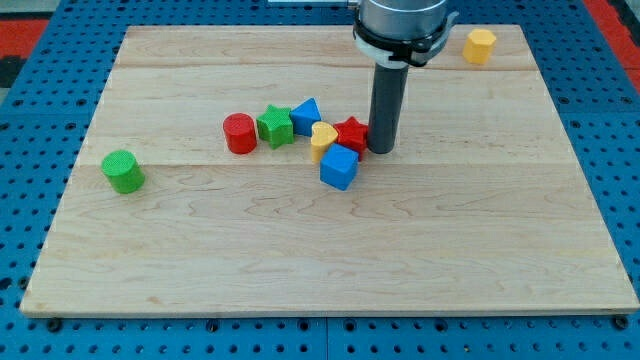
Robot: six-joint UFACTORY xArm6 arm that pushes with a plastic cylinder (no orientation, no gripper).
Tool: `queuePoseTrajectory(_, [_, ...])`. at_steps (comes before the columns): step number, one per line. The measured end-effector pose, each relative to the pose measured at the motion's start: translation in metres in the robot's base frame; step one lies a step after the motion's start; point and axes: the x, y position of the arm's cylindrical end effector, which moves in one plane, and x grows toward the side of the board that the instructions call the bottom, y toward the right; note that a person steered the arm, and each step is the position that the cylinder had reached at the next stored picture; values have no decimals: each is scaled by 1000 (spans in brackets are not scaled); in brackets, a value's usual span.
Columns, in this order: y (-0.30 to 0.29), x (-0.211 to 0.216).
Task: Place the blue cube bottom left to the red circle
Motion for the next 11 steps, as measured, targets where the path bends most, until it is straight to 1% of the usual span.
queuePoseTrajectory(2, [-2,0])
queuePoseTrajectory(3, [29,26])
queuePoseTrajectory(4, [10,31])
queuePoseTrajectory(5, [-71,31])
queuePoseTrajectory(6, [-97,41])
queuePoseTrajectory(7, [-70,42])
queuePoseTrajectory(8, [-115,41])
queuePoseTrajectory(9, [-172,41])
queuePoseTrajectory(11, [-212,41])
